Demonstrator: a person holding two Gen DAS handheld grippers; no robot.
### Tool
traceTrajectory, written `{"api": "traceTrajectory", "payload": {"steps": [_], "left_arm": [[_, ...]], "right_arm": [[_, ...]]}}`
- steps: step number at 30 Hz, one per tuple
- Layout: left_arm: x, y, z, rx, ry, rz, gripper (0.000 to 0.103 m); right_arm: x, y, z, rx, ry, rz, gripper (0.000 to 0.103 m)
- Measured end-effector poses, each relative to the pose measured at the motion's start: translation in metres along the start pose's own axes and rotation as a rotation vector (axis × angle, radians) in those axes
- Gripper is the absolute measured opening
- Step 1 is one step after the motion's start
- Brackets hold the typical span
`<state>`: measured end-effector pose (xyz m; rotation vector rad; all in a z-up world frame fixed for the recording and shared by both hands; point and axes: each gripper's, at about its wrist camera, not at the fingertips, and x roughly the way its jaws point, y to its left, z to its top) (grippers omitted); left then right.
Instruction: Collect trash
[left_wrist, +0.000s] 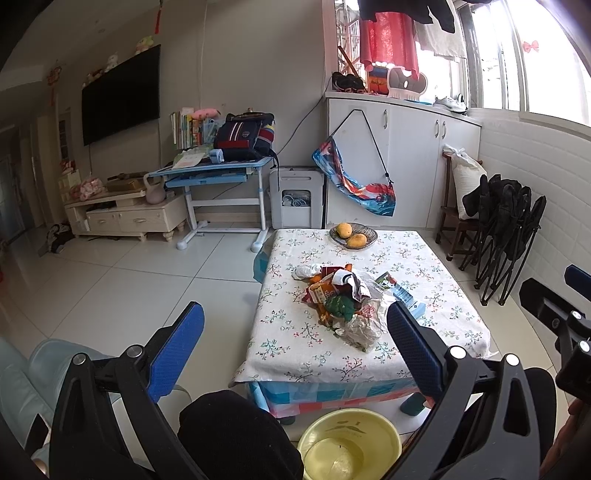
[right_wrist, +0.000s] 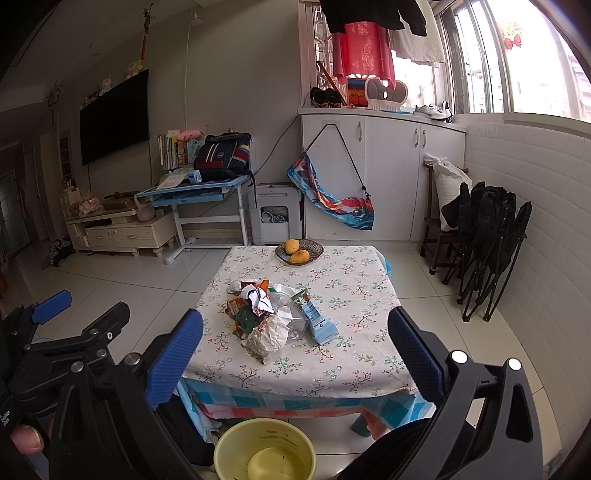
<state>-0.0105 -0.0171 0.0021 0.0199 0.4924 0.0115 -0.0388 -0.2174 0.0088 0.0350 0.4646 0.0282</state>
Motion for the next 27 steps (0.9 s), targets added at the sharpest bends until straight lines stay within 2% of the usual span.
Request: {"api": "traceTrajectory", "payload": {"steps": [9,16,27], "left_arm": [[0.010,0.004,-0.001,-0.007,0.025,0.009,0.096],[0.032,0.007,-0.004,-0.010,0.072,0.028,0.096],[0.091,0.006,-0.013,0.001,0.165,0.034,0.096]], "right_arm": [[0.001,0.001,-0.001,0.014,-0.009,0.012,0.096],[0.017,-0.001,0.002,-0.003,-0.021,0.020,0.096],[0.088,-0.027,-0.019,-0.019,0.140,0.003,0.096]]}}
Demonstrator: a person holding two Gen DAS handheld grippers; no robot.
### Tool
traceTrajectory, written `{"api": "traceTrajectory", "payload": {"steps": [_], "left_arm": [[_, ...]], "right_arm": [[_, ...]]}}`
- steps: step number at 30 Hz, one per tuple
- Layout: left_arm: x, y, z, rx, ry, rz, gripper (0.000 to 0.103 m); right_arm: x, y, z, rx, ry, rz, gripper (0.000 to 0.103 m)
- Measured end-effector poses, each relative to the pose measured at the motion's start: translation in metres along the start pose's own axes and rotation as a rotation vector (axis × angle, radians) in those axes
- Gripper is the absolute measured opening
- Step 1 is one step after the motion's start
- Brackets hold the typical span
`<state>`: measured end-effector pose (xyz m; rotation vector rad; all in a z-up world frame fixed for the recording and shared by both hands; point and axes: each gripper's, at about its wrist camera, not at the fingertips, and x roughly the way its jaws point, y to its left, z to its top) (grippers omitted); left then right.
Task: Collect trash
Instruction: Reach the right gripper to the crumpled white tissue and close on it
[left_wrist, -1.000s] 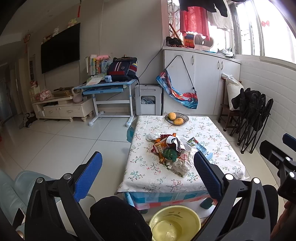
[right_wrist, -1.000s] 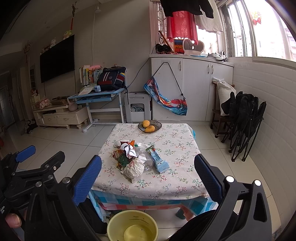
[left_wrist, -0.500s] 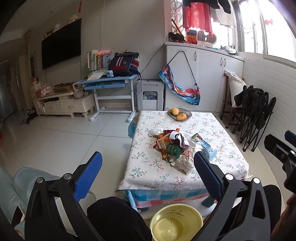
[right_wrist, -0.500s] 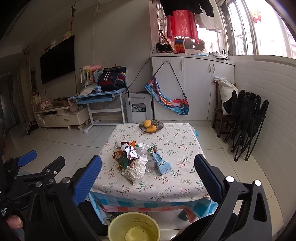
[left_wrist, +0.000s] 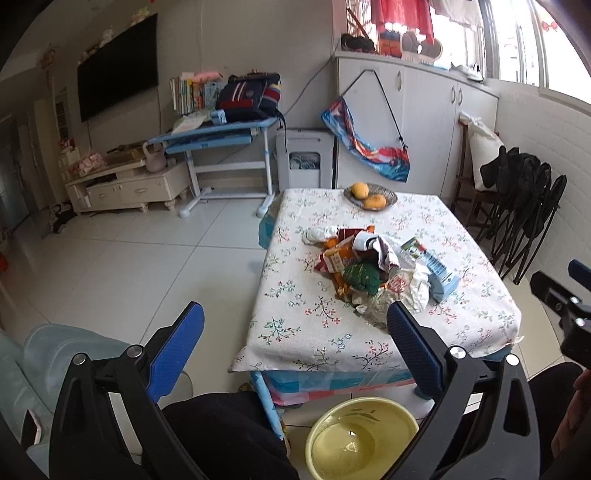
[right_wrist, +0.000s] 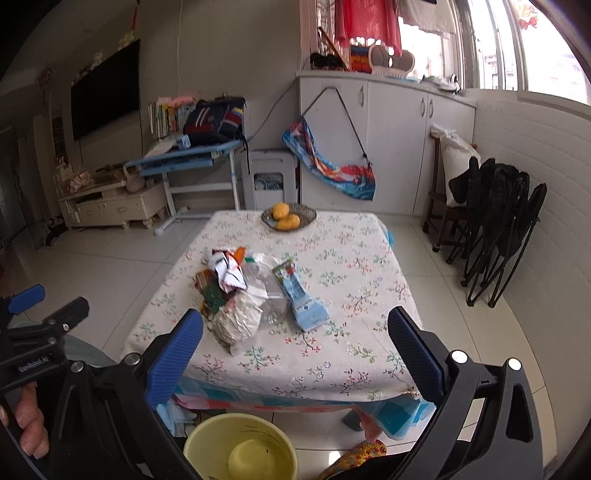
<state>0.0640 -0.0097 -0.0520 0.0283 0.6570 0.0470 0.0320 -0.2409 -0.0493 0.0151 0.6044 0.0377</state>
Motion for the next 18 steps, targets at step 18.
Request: {"api": "traceTrajectory", "payload": {"steps": [18], "left_arm": [[0.083,-0.008,0.006,0.011,0.113,-0.005,0.096]], "right_arm": [[0.097,0.013,-0.017,0.065,0.222,0.216,0.096]]}}
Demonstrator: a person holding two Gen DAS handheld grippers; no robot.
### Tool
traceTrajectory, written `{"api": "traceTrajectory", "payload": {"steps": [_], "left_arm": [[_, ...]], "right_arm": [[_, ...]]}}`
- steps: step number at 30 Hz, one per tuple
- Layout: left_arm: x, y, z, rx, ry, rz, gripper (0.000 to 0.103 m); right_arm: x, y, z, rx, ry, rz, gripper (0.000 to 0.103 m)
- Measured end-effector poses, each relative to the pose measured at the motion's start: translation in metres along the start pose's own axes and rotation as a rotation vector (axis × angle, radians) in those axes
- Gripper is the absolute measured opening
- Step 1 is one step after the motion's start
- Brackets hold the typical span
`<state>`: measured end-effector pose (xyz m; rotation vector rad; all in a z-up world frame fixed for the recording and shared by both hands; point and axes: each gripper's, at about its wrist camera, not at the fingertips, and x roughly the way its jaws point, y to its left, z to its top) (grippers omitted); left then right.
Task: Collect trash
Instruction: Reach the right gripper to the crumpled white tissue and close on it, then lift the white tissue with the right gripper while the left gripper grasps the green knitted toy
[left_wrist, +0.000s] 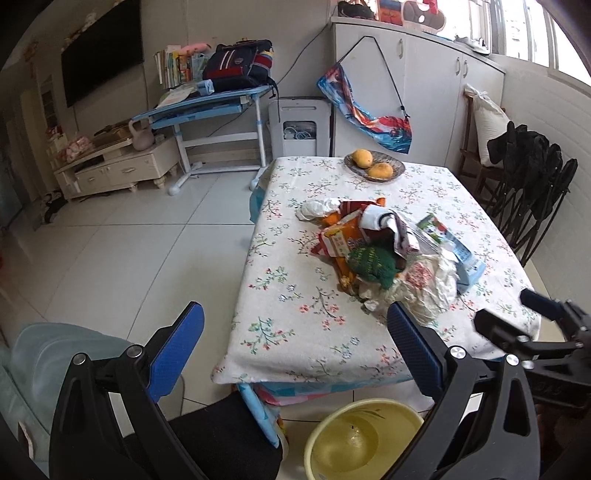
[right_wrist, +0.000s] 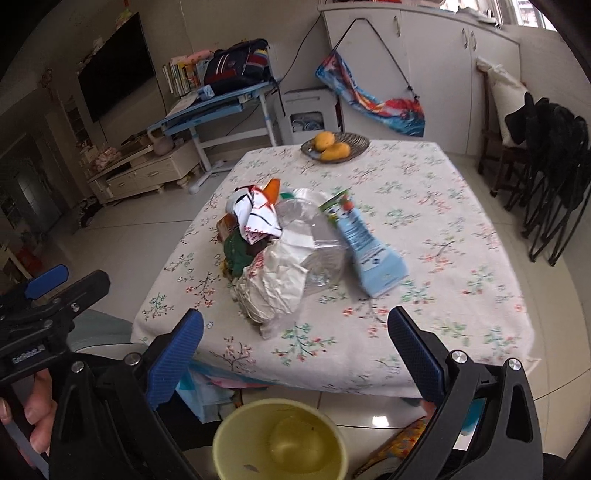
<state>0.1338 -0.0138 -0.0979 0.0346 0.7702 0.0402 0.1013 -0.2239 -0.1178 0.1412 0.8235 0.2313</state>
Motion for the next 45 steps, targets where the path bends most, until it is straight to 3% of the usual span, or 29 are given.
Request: {"api": "traceTrajectory", "payload": {"steps": [5,7,9,11,13,16,24,33,39,41,43,45], "left_arm": [[0.011,0.013,0.001,-0.024,0.018,0.016,0.096],[0.018,0.016,0.000,-0.033,0.032,0.017,0.096],[0.024,0.018,-0.002,-0.036,0.046,0.016,0.096],[0.027,0.018,-0.002,-0.035,0.051,0.011,0.096],[0.030,0.017,-0.002,-0.028,0.050,0.008,0.096],[0.037,0.014,-0.002,-0.014,0.056,0.007,0.096],[0.057,-0.013,0.009,0.087,0.079,-0.027,0.096],[0.108,-0.062,0.022,0.253,0.162,-0.155,0.096],[0.128,-0.093,0.030,0.471,0.112,-0.177,0.096],[0.137,-0.098,0.032,0.503,0.114,-0.173,0.088],[0.148,-0.097,0.036,0.475,0.172,-0.220,0.065],[0.152,-0.094,0.039,0.443,0.203,-0.243,0.058]], "right_arm": [[0.034,-0.004,0.004,0.073,0.036,0.043,0.094],[0.041,-0.007,0.005,0.097,0.038,0.055,0.081],[0.052,-0.010,0.006,0.125,0.049,0.068,0.077],[0.059,-0.013,0.006,0.148,0.058,0.086,0.066],[0.064,-0.015,0.005,0.164,0.067,0.111,0.039],[0.061,-0.017,0.004,0.171,0.060,0.142,0.026],[0.027,-0.022,0.004,0.149,0.040,0.187,0.022],[-0.009,-0.057,0.003,0.144,0.005,0.143,0.022],[0.000,-0.069,-0.001,0.209,0.007,0.166,0.022],[0.000,-0.072,0.001,0.221,0.006,0.174,0.022],[0.002,-0.075,0.001,0.232,0.000,0.175,0.023],[0.002,-0.079,-0.001,0.246,-0.001,0.179,0.023]]}}
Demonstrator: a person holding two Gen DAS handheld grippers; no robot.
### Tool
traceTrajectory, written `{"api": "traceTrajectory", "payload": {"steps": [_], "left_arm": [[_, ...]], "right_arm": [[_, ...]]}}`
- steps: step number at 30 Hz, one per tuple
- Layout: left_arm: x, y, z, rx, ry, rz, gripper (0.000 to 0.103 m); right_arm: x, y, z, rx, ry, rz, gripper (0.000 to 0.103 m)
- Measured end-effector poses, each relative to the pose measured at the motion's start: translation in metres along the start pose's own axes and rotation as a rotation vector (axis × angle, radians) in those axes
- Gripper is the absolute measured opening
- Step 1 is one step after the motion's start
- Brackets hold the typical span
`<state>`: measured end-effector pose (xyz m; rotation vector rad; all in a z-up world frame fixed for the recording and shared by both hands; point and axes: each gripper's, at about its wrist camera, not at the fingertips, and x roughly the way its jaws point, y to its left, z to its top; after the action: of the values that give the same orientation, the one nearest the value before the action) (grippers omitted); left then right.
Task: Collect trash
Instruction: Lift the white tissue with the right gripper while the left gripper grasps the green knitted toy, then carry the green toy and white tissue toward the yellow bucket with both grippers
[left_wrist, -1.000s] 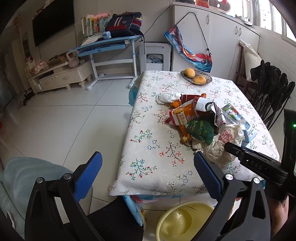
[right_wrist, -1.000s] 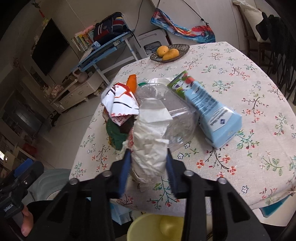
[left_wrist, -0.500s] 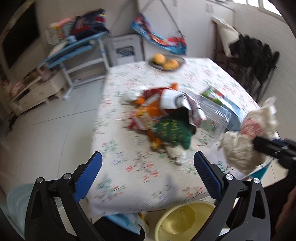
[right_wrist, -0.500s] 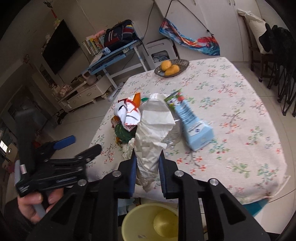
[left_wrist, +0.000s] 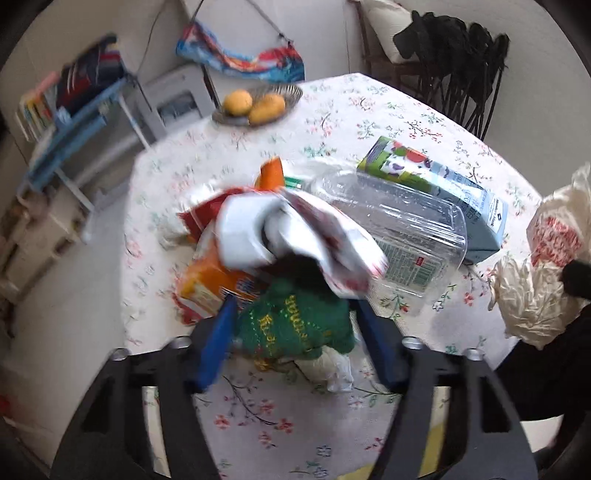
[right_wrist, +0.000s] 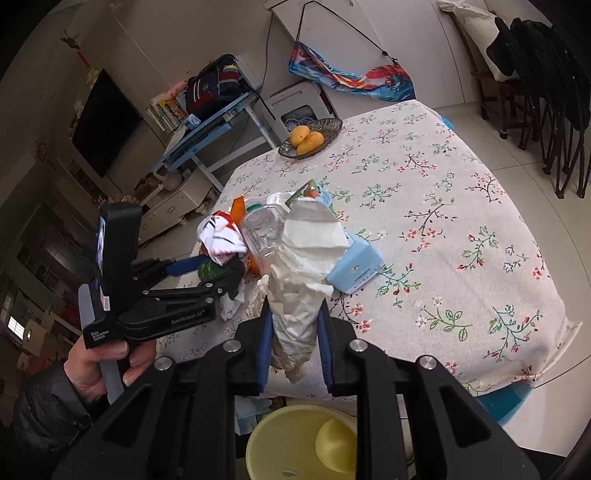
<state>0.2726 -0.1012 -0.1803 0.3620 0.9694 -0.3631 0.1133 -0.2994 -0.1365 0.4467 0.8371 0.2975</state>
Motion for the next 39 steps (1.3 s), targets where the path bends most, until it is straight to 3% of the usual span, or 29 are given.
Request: {"api": "traceTrajectory", "payload": {"steps": [7,11,14,19,21,31,39], "left_arm": [[-0.016,0.005,-0.012,-0.028,-0.010,-0.033,0.037],[-0.028,0.014,-0.021,-0.087,-0.029,-0.060,0.033],[-0.032,0.014,-0.029,-0.113,-0.016,-0.092,0.021],[-0.033,0.007,-0.039,-0.090,-0.005,-0.094,0.021],[-0.032,0.006,-0.040,-0.087,0.007,-0.133,0.021],[-0.024,-0.003,-0.033,-0.088,-0.006,-0.112,0.026],[-0.038,0.000,-0.034,-0.109,-0.070,-0.106,0.017]], "right_arm": [[-0.002,-0.005,0.000,0.022,-0.009,0.016,0.023],[-0.001,-0.002,-0.003,0.014,-0.008,0.023,0.023],[-0.001,-0.003,-0.005,0.009,-0.005,0.021,0.023],[0.000,-0.002,-0.004,0.003,-0.006,0.015,0.023],[0.001,-0.002,-0.004,0.001,-0.003,0.014,0.024],[0.009,0.000,-0.004,-0.007,0.009,0.002,0.024],[0.010,0.007,-0.008,-0.021,0.000,-0.008,0.024]]}}
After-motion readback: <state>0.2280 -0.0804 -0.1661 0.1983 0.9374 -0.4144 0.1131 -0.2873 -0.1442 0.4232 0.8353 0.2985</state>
